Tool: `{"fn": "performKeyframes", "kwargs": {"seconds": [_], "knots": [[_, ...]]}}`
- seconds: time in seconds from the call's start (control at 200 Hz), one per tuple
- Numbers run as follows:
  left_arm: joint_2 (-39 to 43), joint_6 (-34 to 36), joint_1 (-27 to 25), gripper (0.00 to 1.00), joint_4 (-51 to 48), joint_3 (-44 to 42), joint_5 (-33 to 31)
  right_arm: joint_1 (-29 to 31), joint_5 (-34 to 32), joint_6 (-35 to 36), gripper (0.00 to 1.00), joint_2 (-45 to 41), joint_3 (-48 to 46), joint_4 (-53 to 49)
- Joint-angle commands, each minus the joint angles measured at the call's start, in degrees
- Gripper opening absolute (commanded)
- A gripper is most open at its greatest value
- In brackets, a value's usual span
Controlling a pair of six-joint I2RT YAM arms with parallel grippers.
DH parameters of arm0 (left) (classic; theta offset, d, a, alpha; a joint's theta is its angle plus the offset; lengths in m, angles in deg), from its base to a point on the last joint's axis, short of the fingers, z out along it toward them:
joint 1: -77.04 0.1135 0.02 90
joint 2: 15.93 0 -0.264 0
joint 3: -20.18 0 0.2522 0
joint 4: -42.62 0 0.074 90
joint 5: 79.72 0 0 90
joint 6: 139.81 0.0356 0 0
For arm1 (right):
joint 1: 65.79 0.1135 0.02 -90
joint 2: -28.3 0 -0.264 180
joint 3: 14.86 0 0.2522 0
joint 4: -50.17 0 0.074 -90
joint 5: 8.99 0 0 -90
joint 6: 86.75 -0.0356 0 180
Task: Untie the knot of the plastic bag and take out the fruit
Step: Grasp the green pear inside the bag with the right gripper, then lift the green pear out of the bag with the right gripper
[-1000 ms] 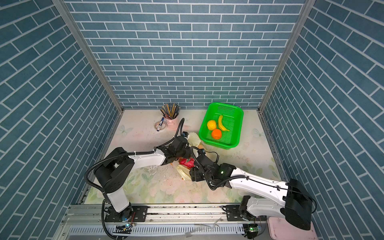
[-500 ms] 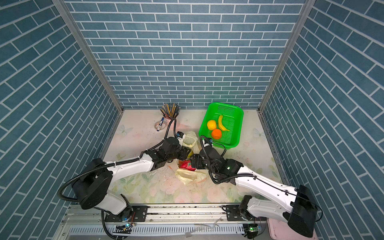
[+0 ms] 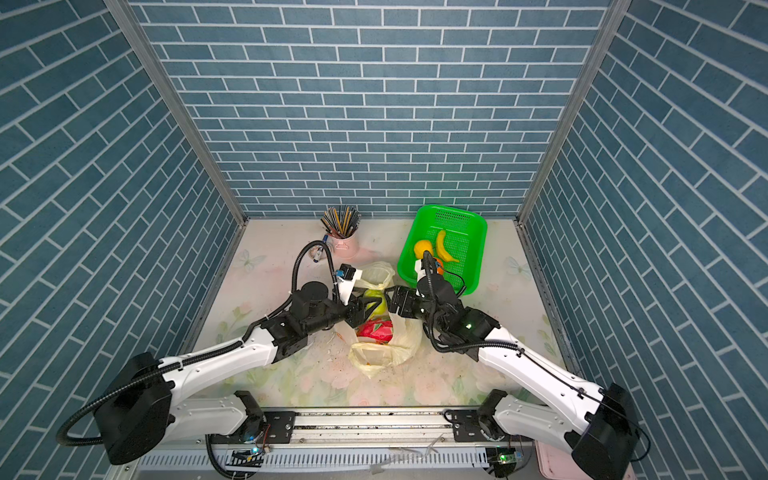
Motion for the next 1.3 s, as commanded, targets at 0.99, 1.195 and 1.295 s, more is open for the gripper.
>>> {"fn": "performKeyframes", "kwargs": {"seconds": [0.99,1.195,1.295], "knots": [[6.1,22.6,-6.8,0.37,11.9,4.1,11.6,-5.4,30.9,-7.0,0.64,-8.8,-6.9,16.7],[6.2,24.1,-7.3,0.4,11.6,3.9,9.2,-5.8,30.9,-7.2,0.45,-8.9,-6.9,17.4],[6.5,23.8,-7.4,0.63,11.4,3.6,7.6,-6.5,30.2,-7.0,0.42,-9.2,-6.4,17.5]]}}
